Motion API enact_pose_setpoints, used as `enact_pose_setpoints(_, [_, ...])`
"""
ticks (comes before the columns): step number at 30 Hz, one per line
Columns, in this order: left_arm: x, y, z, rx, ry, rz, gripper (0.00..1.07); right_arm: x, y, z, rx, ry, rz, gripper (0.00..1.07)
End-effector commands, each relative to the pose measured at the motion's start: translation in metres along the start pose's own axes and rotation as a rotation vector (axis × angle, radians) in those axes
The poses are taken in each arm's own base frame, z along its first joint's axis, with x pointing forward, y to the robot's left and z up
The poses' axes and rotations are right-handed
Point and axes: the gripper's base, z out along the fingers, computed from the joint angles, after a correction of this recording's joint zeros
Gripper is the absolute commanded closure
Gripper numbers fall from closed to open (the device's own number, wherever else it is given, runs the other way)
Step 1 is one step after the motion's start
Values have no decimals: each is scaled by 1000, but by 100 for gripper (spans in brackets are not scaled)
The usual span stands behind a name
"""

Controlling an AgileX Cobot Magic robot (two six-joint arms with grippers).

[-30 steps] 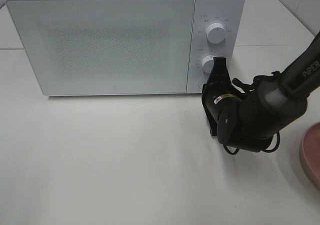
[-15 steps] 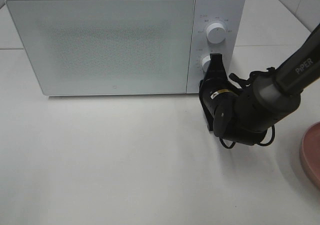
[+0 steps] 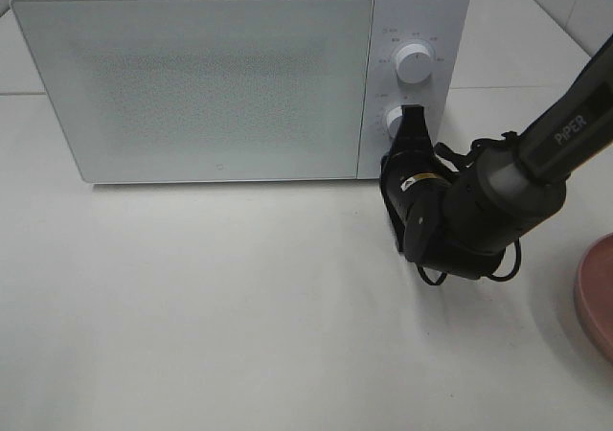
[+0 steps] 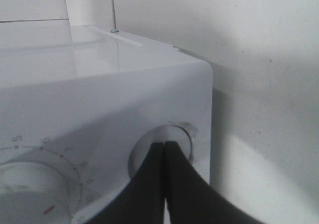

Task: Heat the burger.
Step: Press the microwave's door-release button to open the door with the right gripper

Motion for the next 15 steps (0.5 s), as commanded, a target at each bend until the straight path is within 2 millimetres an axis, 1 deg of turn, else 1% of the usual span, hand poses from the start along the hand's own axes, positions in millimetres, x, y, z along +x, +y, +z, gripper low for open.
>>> enact_pose_setpoints(1, [1, -1, -3, 3, -33, -3, 7, -2, 12, 5, -57, -16, -3, 107])
enact_pose_setpoints(8, [1, -1, -3, 3, -33, -3, 7, -3, 18, 6, -107, -35, -6, 107])
enact_pose_setpoints(13, [1, -1, -3, 3, -33, -3, 7, -1, 23, 9, -137, -39, 1, 107])
enact_pose_setpoints(15, [1, -1, -3, 3, -33, -3, 7, 2, 27, 14, -169, -43, 14, 107])
